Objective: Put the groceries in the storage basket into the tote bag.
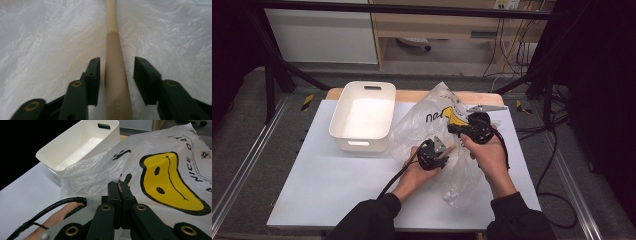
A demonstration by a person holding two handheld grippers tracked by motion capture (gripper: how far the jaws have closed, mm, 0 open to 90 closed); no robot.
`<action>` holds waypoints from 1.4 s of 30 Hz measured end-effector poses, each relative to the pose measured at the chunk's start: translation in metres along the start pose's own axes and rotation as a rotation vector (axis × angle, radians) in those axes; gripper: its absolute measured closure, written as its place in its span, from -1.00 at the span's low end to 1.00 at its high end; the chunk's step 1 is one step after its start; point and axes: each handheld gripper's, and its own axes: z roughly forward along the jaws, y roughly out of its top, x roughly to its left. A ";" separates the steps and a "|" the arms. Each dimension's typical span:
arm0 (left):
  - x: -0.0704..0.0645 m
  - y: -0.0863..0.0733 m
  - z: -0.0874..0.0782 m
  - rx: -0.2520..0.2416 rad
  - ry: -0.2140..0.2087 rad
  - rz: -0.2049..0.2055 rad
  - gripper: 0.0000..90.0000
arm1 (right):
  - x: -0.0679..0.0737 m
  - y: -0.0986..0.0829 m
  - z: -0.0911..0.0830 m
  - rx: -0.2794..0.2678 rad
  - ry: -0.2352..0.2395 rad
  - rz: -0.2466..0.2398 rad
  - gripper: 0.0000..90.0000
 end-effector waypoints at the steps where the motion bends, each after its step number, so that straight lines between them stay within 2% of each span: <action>1: -0.001 -0.001 -0.002 -0.002 -0.004 -0.003 0.16 | 0.000 0.000 0.000 0.002 0.001 0.000 1.00; 2: -0.002 -0.003 -0.005 0.000 -0.006 -0.012 0.09 | -0.001 -0.001 0.001 0.004 -0.001 -0.002 1.00; 6: -0.008 -0.010 -0.022 -0.035 -0.001 0.023 -0.04 | -0.002 -0.004 0.002 0.007 -0.002 0.008 1.00; 11: -0.014 -0.017 -0.047 -0.083 -0.058 -0.006 -0.09 | -0.003 -0.010 0.006 0.015 -0.002 0.006 1.00; 14: -0.018 -0.022 -0.064 -0.096 -0.092 -0.006 -0.11 | -0.003 -0.015 0.008 0.023 -0.005 0.006 1.00; 18: -0.021 -0.029 -0.084 -0.109 -0.122 -0.041 -0.15 | -0.002 -0.022 0.011 0.044 -0.006 0.003 1.00; 21: -0.021 -0.035 -0.102 -0.152 -0.130 -0.086 -0.18 | 0.000 -0.029 0.016 0.059 -0.007 0.004 1.00; 27: -0.015 -0.049 -0.137 -0.182 -0.096 -0.139 -0.19 | 0.002 -0.049 0.028 0.110 -0.003 0.014 1.00; 32: -0.003 -0.062 -0.161 -0.186 -0.042 -0.192 -0.21 | 0.003 -0.062 0.038 0.152 -0.019 0.006 1.00; 35: 0.003 -0.069 -0.172 -0.201 -0.013 -0.220 -0.23 | 0.001 -0.068 0.041 0.167 -0.020 0.011 1.00; 38: 0.007 -0.075 -0.179 -0.198 0.005 -0.236 -0.24 | 0.000 -0.073 0.044 0.190 -0.023 0.009 1.00; 42: 0.012 -0.081 -0.186 -0.200 0.049 -0.246 -0.26 | 0.001 -0.081 0.047 0.215 -0.019 -0.003 1.00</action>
